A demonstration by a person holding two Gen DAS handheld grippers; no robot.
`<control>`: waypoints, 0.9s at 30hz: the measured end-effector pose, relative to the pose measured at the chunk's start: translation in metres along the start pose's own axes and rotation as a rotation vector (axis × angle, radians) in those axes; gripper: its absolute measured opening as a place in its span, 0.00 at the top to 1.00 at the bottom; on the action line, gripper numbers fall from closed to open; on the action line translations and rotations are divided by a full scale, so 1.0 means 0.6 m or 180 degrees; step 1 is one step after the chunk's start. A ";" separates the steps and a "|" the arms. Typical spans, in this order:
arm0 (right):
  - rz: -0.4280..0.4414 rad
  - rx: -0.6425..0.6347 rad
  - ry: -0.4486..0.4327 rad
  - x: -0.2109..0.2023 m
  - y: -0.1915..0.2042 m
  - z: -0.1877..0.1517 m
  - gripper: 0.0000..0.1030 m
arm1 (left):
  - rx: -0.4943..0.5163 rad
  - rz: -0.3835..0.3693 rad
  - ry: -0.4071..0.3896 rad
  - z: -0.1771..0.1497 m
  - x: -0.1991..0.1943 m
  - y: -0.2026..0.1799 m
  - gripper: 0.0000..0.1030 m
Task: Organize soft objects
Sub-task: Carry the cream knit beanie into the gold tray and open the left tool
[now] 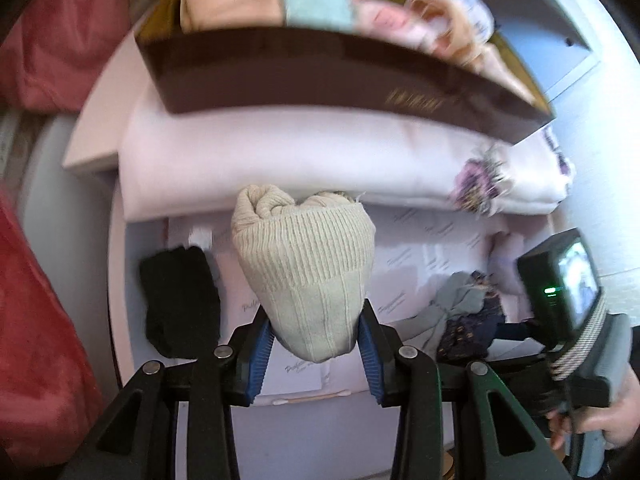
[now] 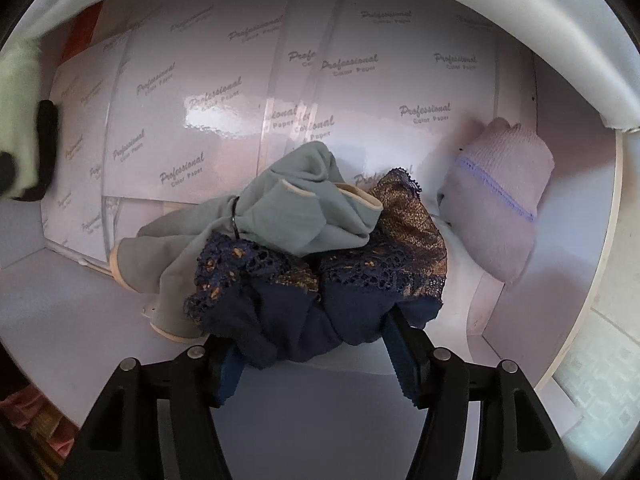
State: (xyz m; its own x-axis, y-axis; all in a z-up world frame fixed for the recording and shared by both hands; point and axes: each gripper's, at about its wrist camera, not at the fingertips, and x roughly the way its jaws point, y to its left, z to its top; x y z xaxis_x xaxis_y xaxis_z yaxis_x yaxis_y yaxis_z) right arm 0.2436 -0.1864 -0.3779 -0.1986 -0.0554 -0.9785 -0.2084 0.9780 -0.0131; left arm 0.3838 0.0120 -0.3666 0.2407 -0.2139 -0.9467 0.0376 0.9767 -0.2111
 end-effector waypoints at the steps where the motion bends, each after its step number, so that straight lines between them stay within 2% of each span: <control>1: -0.0005 -0.0001 -0.0001 0.003 0.006 -0.004 0.38 | 0.0013 -0.0010 -0.0059 0.000 -0.010 -0.003 0.62; 10: -0.0196 -0.0159 -0.0095 0.011 0.040 -0.005 0.41 | 0.0100 -0.0056 -0.0580 0.005 -0.092 -0.018 0.62; 16: -0.0238 -0.0174 -0.0128 0.012 0.056 -0.010 0.41 | 0.0130 0.0031 -0.0903 0.016 -0.136 -0.019 0.62; 27: -0.0312 -0.0224 -0.0175 -0.015 0.074 -0.027 0.41 | 0.0221 0.0194 -0.1190 0.034 -0.175 -0.031 0.62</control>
State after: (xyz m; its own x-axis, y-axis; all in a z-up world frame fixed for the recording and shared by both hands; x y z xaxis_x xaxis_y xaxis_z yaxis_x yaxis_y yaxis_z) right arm 0.2204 -0.1458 -0.3664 -0.1216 -0.1370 -0.9831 -0.2913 0.9517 -0.0966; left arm 0.3777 0.0168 -0.2584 0.5811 -0.1475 -0.8004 0.0748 0.9890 -0.1280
